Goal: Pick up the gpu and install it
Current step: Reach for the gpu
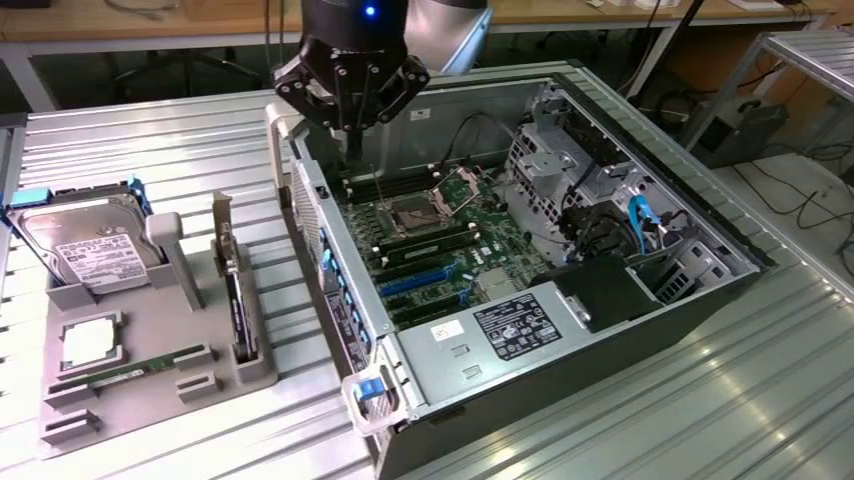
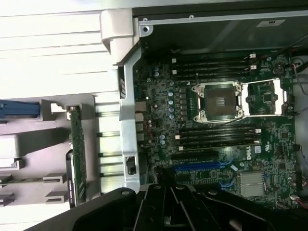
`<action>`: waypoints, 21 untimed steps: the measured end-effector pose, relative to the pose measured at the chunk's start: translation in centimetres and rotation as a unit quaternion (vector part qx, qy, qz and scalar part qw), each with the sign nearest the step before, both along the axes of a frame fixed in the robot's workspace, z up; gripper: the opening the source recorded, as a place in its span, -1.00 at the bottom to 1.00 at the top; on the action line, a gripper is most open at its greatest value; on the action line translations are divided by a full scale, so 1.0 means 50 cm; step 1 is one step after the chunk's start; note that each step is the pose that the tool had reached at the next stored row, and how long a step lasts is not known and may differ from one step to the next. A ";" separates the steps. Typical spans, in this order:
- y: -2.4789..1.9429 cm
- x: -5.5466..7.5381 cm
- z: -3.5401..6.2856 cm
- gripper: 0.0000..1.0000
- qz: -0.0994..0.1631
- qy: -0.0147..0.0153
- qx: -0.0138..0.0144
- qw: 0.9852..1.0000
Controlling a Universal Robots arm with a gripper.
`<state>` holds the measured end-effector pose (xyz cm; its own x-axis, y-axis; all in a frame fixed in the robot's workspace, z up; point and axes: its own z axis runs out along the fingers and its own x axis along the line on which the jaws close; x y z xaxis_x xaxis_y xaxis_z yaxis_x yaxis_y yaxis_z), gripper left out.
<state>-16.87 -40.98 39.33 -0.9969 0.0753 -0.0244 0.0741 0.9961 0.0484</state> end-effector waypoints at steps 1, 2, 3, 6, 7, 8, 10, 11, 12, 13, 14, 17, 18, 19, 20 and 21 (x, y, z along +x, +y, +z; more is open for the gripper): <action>-0.0017 -0.010 0.000 -0.79 0.000 0.000 0.000 1.000; -0.0033 -0.021 0.000 -0.79 0.000 0.000 0.000 1.000; -0.0047 -0.029 0.000 -0.79 0.000 0.000 0.000 1.000; -0.0103 -0.065 0.000 -0.79 0.000 0.000 0.000 1.000; -0.0117 -0.076 0.000 -0.79 0.000 0.000 0.000 1.000; -0.0129 -0.085 0.000 -0.79 0.000 0.000 0.000 1.000; -0.0151 -0.106 -0.002 -0.79 0.000 0.000 0.000 1.000; -0.0159 -0.115 -0.004 -0.79 0.000 0.000 0.000 1.000; -0.0166 -0.125 -0.006 -0.79 0.000 0.000 0.000 1.000; -0.0173 -0.136 -0.010 -0.79 0.000 0.000 0.000 1.000; -0.0179 -0.146 -0.013 -0.79 0.000 0.000 0.000 1.000; -0.0198 -0.179 -0.023 -0.79 0.000 0.000 0.000 1.000; -0.0204 -0.189 -0.027 -0.79 0.000 0.000 0.000 1.000; -0.0211 -0.204 -0.032 -0.79 0.000 0.000 0.000 1.000; -0.0217 -0.217 -0.037 -0.79 0.000 0.000 0.000 1.000; -0.0222 -0.225 -0.039 -0.79 0.000 0.000 0.000 1.000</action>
